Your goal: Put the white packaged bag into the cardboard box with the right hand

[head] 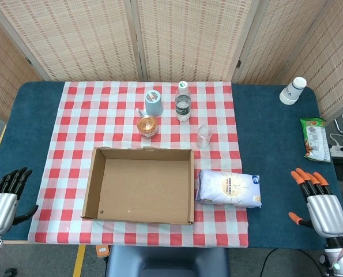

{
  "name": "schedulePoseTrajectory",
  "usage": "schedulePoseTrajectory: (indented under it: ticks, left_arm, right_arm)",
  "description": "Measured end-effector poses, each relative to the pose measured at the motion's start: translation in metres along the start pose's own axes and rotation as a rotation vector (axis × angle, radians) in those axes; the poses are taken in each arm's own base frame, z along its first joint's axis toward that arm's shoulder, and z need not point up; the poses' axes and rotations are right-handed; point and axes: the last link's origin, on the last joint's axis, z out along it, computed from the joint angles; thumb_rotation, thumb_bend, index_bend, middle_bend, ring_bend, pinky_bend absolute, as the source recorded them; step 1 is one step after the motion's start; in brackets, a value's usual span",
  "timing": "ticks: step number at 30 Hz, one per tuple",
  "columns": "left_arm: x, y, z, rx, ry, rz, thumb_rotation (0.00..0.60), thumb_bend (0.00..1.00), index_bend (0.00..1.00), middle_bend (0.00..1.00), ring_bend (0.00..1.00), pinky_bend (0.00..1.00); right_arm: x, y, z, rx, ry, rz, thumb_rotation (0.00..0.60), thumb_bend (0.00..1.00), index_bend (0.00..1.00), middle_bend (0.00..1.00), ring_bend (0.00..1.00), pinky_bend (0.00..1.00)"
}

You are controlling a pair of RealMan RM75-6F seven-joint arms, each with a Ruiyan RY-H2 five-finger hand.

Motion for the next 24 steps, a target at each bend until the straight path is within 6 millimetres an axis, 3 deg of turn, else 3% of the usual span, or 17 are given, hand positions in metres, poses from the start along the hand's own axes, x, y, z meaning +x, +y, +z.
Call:
schedulePoseTrajectory:
  ticks: [7, 14, 24]
  left_arm:
    - [0.004, -0.001, -0.001, 0.007, 0.025, -0.005, 0.600, 0.24, 0.00, 0.00, 0.00, 0.10]
    - [0.008, -0.004, -0.002, 0.020, 0.039, -0.019, 0.600, 0.24, 0.00, 0.00, 0.00, 0.10]
    - [0.009, -0.005, -0.002, 0.021, 0.035, -0.026, 0.600, 0.24, 0.00, 0.00, 0.00, 0.10]
  right_arm:
    - [-0.008, -0.017, 0.024, 0.069, -0.097, 0.030, 0.600, 0.00, 0.00, 0.04, 0.00, 0.05]
    - [-0.011, -0.052, 0.061, 0.161, -0.124, 0.079, 0.600, 0.00, 0.00, 0.02, 0.00, 0.00]
    - [-0.024, -0.084, 0.066, 0.205, -0.177, 0.071, 0.600, 0.00, 0.00, 0.00, 0.00, 0.00]
